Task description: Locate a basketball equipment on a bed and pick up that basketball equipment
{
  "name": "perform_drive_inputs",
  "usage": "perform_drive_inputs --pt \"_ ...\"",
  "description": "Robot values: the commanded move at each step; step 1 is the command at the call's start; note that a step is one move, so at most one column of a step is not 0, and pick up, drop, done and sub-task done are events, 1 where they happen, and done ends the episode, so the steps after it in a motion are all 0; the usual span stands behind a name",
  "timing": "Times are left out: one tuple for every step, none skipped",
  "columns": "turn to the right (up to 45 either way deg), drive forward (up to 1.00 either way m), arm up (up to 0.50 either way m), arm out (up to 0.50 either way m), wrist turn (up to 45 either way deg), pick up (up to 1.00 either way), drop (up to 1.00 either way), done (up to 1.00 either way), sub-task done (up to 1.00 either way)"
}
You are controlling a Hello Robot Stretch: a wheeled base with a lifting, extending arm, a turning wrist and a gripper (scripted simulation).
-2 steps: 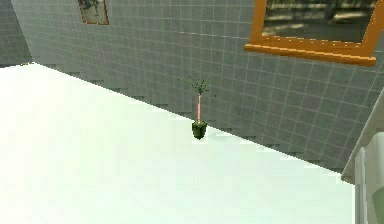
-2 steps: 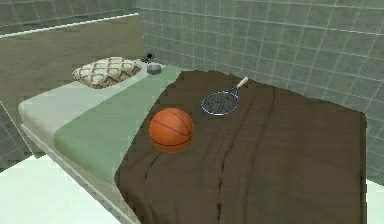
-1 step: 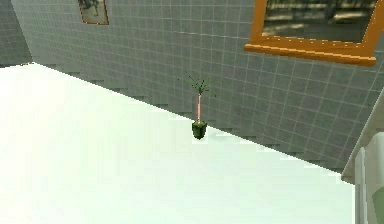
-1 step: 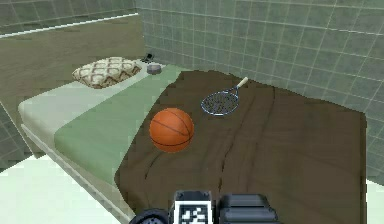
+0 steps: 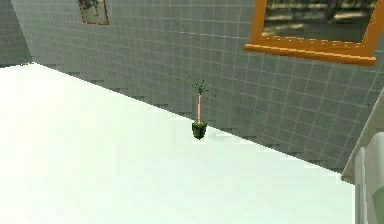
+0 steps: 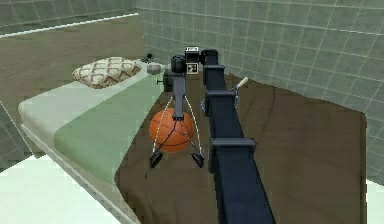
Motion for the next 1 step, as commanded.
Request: perform_drive_inputs --pt "0.0 0.0 0.0 0.0 45.0 0.0 0.0 0.0 0.0"
